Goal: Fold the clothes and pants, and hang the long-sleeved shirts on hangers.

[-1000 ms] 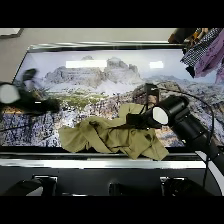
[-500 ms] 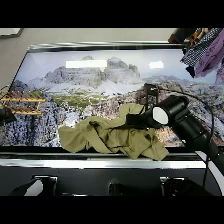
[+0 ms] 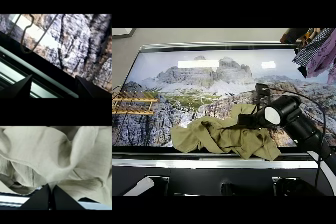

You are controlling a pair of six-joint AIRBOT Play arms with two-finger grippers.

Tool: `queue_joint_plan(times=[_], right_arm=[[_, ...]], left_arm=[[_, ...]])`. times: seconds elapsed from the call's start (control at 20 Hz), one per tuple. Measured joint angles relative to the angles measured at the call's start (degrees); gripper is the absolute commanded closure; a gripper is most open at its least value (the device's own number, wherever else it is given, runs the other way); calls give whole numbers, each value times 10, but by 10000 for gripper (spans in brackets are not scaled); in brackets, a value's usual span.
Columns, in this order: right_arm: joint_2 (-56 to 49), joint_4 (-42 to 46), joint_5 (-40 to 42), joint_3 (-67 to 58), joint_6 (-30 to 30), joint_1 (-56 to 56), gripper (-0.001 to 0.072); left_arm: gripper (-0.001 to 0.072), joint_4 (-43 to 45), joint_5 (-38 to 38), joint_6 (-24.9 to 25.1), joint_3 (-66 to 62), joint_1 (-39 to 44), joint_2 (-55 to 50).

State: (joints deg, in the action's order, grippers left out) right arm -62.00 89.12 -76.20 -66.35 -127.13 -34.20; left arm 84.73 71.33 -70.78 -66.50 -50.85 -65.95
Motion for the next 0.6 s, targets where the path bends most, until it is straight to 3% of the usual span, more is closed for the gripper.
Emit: queue_joint_plan(times=[0.25,0.6], right_arm=[[0,3,2,0,1,0,681],[0,6,13,0,1,0,681]], left_arm=[[105,-42,-50,69,-2,-91,-80],[106,-81,-101,134,-2,-115,-178]])
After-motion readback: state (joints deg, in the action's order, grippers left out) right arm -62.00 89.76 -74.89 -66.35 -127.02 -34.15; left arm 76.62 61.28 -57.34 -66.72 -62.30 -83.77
